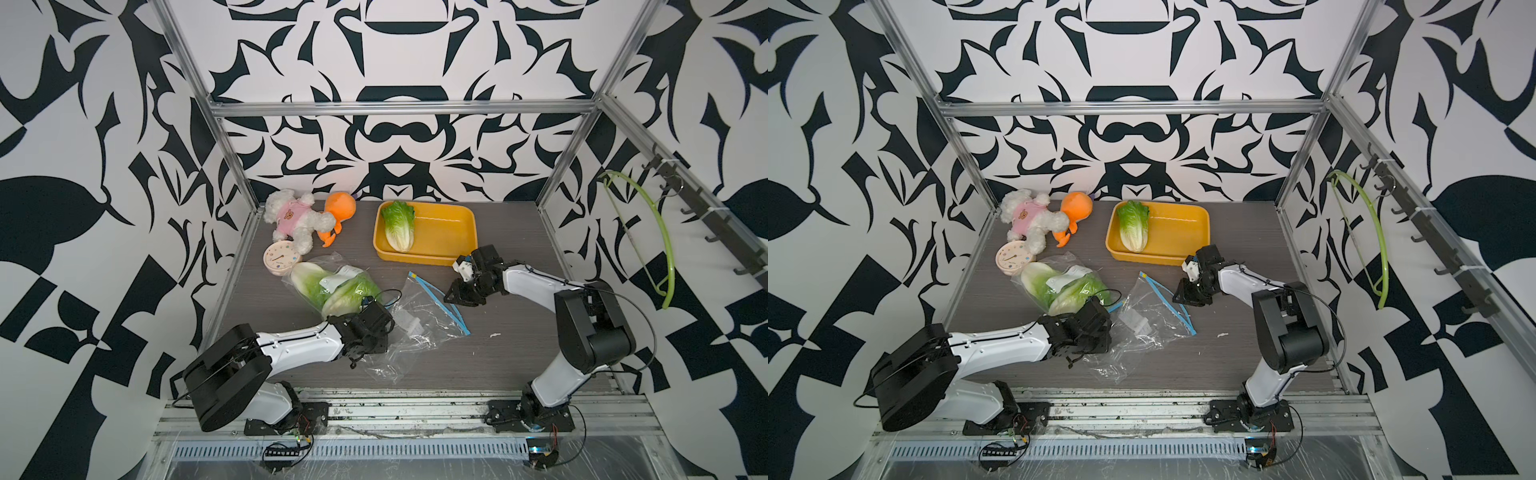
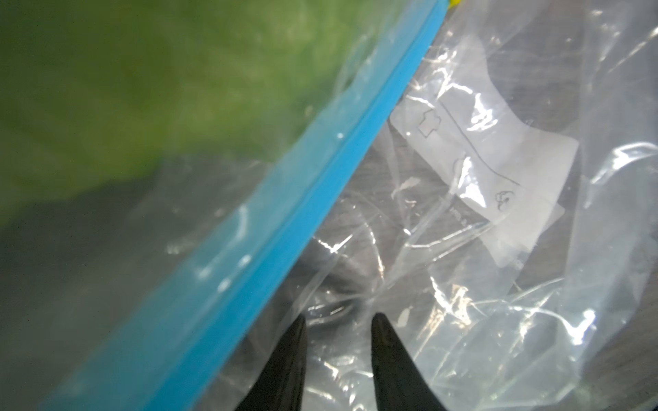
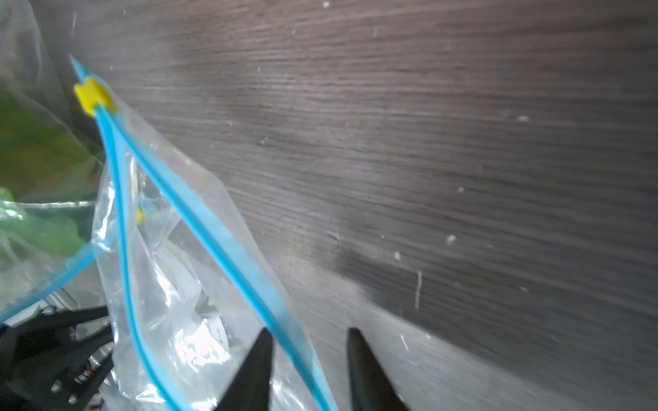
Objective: Put the chinese cabbages into a zipper bag and zip it
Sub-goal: Adjust the zipper food storage bag at the center of the board, then pick up the zipper food storage bag at the center of the board.
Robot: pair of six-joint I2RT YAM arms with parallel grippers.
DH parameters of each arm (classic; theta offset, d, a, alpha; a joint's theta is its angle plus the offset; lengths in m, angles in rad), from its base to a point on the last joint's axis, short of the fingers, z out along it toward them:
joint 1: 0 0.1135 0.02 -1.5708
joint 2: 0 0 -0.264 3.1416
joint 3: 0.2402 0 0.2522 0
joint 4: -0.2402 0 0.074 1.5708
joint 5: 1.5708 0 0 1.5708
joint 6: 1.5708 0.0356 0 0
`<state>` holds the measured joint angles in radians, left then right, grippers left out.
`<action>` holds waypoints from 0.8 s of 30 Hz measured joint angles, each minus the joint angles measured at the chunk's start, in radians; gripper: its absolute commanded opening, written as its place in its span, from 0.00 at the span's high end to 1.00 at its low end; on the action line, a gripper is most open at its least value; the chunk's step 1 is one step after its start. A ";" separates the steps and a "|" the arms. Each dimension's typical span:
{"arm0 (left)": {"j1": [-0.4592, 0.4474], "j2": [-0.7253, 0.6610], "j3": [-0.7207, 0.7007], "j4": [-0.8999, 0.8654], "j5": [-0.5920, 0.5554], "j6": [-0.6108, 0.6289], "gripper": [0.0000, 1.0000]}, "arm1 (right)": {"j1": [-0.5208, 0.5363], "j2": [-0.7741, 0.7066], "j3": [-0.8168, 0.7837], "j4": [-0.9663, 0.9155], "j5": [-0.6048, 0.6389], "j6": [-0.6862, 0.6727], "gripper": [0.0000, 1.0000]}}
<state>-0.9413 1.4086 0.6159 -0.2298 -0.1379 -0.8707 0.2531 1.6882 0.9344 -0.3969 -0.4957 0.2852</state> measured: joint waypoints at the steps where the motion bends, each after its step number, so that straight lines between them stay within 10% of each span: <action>1: 0.000 0.003 0.003 -0.001 -0.002 0.000 0.64 | 0.000 0.004 -0.008 0.010 -0.003 0.002 0.84; 5: 0.001 0.005 0.010 -0.011 -0.005 0.005 0.57 | 0.000 -0.006 -0.033 0.028 -0.024 0.010 1.00; 15: 0.003 -0.161 0.124 -0.098 0.003 0.003 0.46 | -0.061 -0.309 -0.068 -0.026 -0.046 0.076 1.00; 24: 0.003 -0.245 0.500 -0.166 -0.026 0.006 0.42 | -0.064 -0.502 0.245 -0.279 0.035 0.156 1.00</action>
<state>-0.9379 1.1633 1.1156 -0.3954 -0.1635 -0.8642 0.1894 1.1862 1.1790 -0.6762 -0.4610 0.4412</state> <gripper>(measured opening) 0.578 0.048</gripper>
